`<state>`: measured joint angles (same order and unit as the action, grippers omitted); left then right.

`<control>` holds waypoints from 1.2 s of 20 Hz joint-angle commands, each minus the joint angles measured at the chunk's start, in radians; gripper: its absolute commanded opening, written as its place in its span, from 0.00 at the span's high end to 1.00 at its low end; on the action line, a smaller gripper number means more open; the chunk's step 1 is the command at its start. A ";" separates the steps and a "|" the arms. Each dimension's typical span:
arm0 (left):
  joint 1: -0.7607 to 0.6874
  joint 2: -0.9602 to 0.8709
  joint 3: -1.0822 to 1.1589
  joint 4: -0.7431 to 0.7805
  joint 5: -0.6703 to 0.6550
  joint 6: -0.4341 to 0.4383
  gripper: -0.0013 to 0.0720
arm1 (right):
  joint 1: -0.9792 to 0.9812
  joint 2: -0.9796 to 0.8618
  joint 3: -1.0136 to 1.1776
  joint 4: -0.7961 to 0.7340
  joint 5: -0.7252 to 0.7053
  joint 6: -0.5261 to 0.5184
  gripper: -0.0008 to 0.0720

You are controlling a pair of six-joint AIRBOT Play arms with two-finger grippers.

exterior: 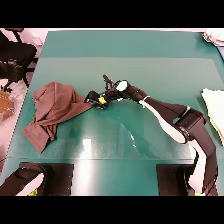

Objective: Fold the shirts.

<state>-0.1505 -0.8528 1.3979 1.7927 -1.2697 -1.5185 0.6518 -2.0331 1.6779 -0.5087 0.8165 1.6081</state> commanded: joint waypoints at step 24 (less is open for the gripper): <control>0.000 -0.003 -0.294 -0.236 -0.113 -0.004 0.25 | -0.276 0.349 0.180 -0.480 0.384 0.026 0.96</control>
<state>-0.1505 -0.8558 1.2087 1.6062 -1.3949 -1.5211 0.4500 -1.7927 1.9236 -0.7681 1.0519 1.5852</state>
